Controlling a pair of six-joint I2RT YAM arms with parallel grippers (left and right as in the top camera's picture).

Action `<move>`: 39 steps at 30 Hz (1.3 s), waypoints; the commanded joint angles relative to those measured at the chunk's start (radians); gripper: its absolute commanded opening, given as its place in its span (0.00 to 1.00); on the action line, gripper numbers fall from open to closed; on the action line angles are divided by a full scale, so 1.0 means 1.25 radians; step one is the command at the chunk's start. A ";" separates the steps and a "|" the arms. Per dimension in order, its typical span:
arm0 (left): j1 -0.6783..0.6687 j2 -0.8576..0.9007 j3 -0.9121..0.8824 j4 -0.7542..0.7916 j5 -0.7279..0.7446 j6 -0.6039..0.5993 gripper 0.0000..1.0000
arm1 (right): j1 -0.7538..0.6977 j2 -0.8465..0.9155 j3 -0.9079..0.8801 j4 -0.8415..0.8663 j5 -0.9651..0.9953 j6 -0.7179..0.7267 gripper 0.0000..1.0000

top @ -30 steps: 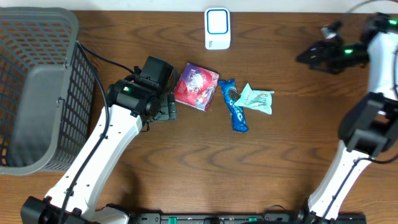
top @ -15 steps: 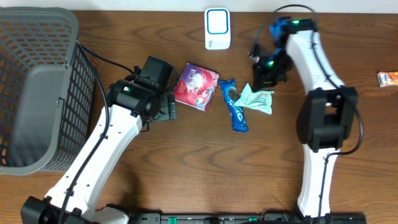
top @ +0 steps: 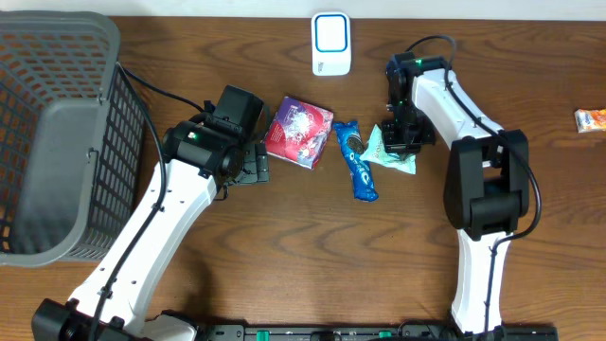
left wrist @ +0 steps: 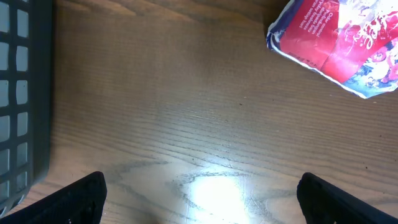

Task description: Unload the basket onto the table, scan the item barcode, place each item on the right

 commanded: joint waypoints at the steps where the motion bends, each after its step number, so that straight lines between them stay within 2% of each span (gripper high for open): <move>1: -0.002 0.002 0.002 -0.005 -0.010 -0.005 0.98 | -0.003 0.040 -0.030 0.004 0.067 0.037 0.01; 10: -0.002 0.002 0.002 -0.005 -0.009 -0.005 0.98 | -0.001 -0.011 0.137 -0.136 0.034 0.020 0.04; 16: -0.002 0.002 0.002 -0.005 -0.010 -0.005 0.98 | 0.012 -0.012 0.124 -0.116 -0.012 -0.008 0.03; 20: -0.002 0.002 0.002 -0.005 -0.010 -0.005 0.98 | 0.022 -0.010 0.054 -0.046 -0.053 -0.002 0.04; 26: -0.002 0.002 0.002 -0.005 -0.009 -0.005 0.98 | 0.046 -0.010 -0.074 0.181 -0.137 0.032 0.01; 29: -0.002 0.002 0.002 -0.005 -0.009 -0.005 0.98 | 0.054 -0.012 -0.066 0.224 -0.114 0.031 0.01; 33: -0.002 0.002 0.002 -0.005 -0.009 -0.005 0.98 | 0.045 -0.028 0.022 0.154 -0.097 0.027 0.02; 39: -0.002 0.002 0.002 -0.005 -0.010 -0.005 0.98 | 0.035 -0.056 0.171 -0.043 -0.098 0.009 0.03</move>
